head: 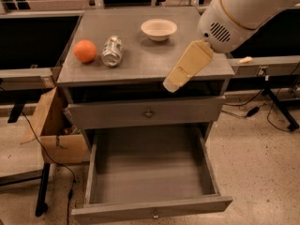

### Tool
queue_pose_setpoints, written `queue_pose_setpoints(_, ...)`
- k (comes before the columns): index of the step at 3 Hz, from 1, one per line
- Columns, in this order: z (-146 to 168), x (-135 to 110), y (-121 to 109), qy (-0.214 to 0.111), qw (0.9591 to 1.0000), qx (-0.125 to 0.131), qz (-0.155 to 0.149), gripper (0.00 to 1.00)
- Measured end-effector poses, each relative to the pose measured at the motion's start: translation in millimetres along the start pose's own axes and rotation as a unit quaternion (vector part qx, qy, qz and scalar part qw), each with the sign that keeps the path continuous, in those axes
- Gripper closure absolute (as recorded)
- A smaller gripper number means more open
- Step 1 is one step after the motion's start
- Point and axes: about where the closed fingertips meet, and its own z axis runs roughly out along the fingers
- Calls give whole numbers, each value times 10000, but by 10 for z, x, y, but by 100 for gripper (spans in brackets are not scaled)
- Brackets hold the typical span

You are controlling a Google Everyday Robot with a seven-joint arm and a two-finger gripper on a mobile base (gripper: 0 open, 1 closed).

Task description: Place 7up can into middle drawer

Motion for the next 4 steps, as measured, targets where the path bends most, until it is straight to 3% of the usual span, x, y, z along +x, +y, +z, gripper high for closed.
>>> queue_pose_setpoints(1, 140, -135, -29, -333, 9989, -27, 317, 0)
queue_pose_setpoints(2, 595, -651, -215, -993, 9922, -49, 757, 0)
queue_pose_setpoints(3, 894, -975, -462, -1456, 9807, 111, 1298, 0)
queue_pose_setpoints(4, 879, -1064, -507, -1627, 9760, 162, 1438, 0)
